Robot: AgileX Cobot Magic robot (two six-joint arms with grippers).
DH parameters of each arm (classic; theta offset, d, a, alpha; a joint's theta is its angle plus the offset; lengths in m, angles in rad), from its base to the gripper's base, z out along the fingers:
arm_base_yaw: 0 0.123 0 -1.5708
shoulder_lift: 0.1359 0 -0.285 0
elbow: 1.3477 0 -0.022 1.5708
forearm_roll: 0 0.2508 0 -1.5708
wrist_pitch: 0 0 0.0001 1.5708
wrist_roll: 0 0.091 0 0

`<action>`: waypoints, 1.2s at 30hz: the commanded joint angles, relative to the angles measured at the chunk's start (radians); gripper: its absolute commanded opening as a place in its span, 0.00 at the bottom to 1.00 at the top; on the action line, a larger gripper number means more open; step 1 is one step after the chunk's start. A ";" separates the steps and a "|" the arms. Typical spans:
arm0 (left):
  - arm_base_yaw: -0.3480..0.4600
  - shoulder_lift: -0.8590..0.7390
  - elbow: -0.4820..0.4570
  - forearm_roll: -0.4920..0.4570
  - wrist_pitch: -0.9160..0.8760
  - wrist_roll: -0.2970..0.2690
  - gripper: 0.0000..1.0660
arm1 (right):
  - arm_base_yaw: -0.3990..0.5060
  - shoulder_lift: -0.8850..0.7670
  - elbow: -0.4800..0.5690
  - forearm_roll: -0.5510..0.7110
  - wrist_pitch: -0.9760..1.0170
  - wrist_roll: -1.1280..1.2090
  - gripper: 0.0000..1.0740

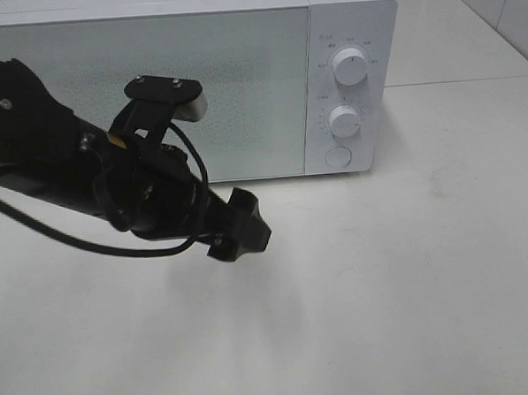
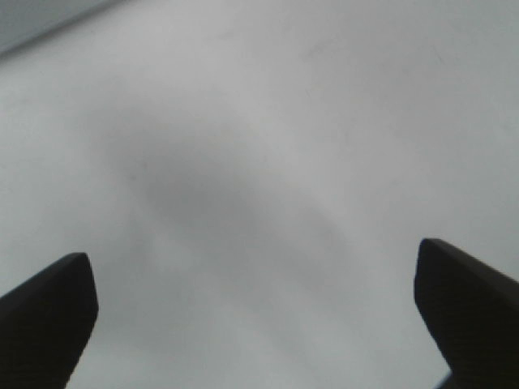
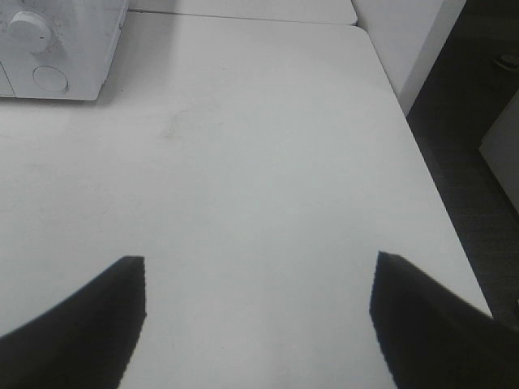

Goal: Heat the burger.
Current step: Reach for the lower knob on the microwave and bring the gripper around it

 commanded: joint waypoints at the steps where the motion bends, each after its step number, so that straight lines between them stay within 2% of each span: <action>1: 0.038 -0.056 0.001 0.048 0.191 -0.017 0.94 | -0.007 -0.027 0.000 -0.009 -0.008 0.002 0.71; 2: 0.038 -0.056 0.001 0.048 0.191 -0.017 0.94 | -0.007 -0.027 0.000 -0.009 -0.008 0.002 0.71; 4: 0.108 -0.101 0.001 0.057 0.320 -0.030 0.94 | -0.007 -0.027 0.000 -0.009 -0.008 0.002 0.71; 5: 0.108 -0.101 0.001 0.057 0.320 -0.030 0.94 | -0.007 -0.027 0.000 -0.009 -0.008 0.002 0.71; 7: 0.188 -0.142 0.001 0.060 0.418 -0.042 0.94 | -0.007 -0.027 0.000 -0.009 -0.008 0.002 0.71; 8: 0.188 -0.142 0.001 0.060 0.418 -0.042 0.94 | -0.007 -0.027 0.000 -0.009 -0.008 0.002 0.71; 10: 0.296 -0.195 0.001 0.071 0.517 -0.065 0.94 | -0.007 -0.027 0.000 -0.009 -0.008 0.002 0.71; 11: 0.296 -0.195 0.001 0.071 0.517 -0.065 0.94 | -0.007 -0.027 0.000 -0.009 -0.008 0.002 0.71; 12: 0.376 -0.234 0.001 0.081 0.582 -0.075 0.94 | -0.007 -0.027 0.000 -0.009 -0.008 0.002 0.71; 14: 0.407 -0.250 0.001 0.088 0.608 -0.078 0.94 | -0.007 -0.027 0.000 -0.009 -0.008 0.002 0.71; 15: 0.476 -0.290 0.001 0.106 0.647 -0.088 0.94 | -0.007 -0.027 0.000 -0.009 -0.008 0.002 0.71; 16: 0.476 -0.290 0.001 0.106 0.647 -0.088 0.94 | -0.007 -0.027 0.000 -0.009 -0.008 0.002 0.71; 17: 0.513 -0.313 0.001 0.118 0.667 -0.093 0.94 | -0.007 -0.027 0.000 -0.009 -0.008 0.002 0.71; 18: 0.575 -0.359 0.001 0.145 0.698 -0.113 0.94 | -0.007 -0.027 0.000 -0.009 -0.008 0.002 0.71; 19: 0.575 -0.359 0.001 0.145 0.698 -0.113 0.94 | -0.007 -0.027 0.000 -0.009 -0.008 0.002 0.71; 20: 0.639 -0.402 0.001 0.181 0.734 -0.142 0.94 | -0.007 -0.027 0.000 -0.009 -0.008 0.002 0.71; 22: 0.669 -0.425 0.001 0.201 0.751 -0.156 0.94 | -0.007 -0.027 0.000 -0.009 -0.008 0.002 0.71; 23: 0.715 -0.467 0.001 0.242 0.780 -0.190 0.94 | -0.007 -0.027 0.000 -0.009 -0.008 0.002 0.71; 24: 0.734 -0.492 0.001 0.261 0.795 -0.214 0.94 | -0.007 -0.027 0.000 -0.009 -0.008 0.002 0.71; 25: 0.734 -0.492 0.001 0.261 0.795 -0.214 0.94 | -0.007 -0.027 0.000 -0.009 -0.008 0.002 0.71; 26: 0.756 -0.535 0.001 0.296 0.813 -0.258 0.94 | -0.007 -0.027 0.000 -0.009 -0.008 0.002 0.71; 27: 0.760 -0.560 0.002 0.314 0.822 -0.279 0.94 | -0.007 -0.027 0.000 -0.009 -0.008 0.002 0.71; 28: 0.760 -0.560 0.002 0.314 0.822 -0.279 0.94 | -0.007 -0.027 0.000 -0.009 -0.008 0.002 0.71; 29: 0.760 -0.615 0.014 0.366 0.833 -0.311 0.94 | -0.007 -0.027 0.000 -0.009 -0.008 0.002 0.71; 30: 0.760 -0.615 0.014 0.366 0.833 -0.311 0.94 | -0.007 -0.027 0.000 -0.009 -0.008 0.002 0.71; 31: 0.760 -0.668 0.034 0.412 0.834 -0.340 0.94 | -0.007 -0.027 0.000 -0.009 -0.008 0.002 0.71; 33: 0.760 -0.693 0.044 0.429 0.834 -0.352 0.94 | -0.007 -0.027 0.000 -0.009 -0.008 0.002 0.71; 34: 0.760 -0.756 0.069 0.462 0.833 -0.372 0.94 | -0.007 -0.027 0.000 -0.009 -0.008 0.002 0.71; 36: 0.760 -0.787 0.084 0.472 0.832 -0.374 0.94 | -0.007 -0.027 0.000 -0.009 -0.008 0.002 0.71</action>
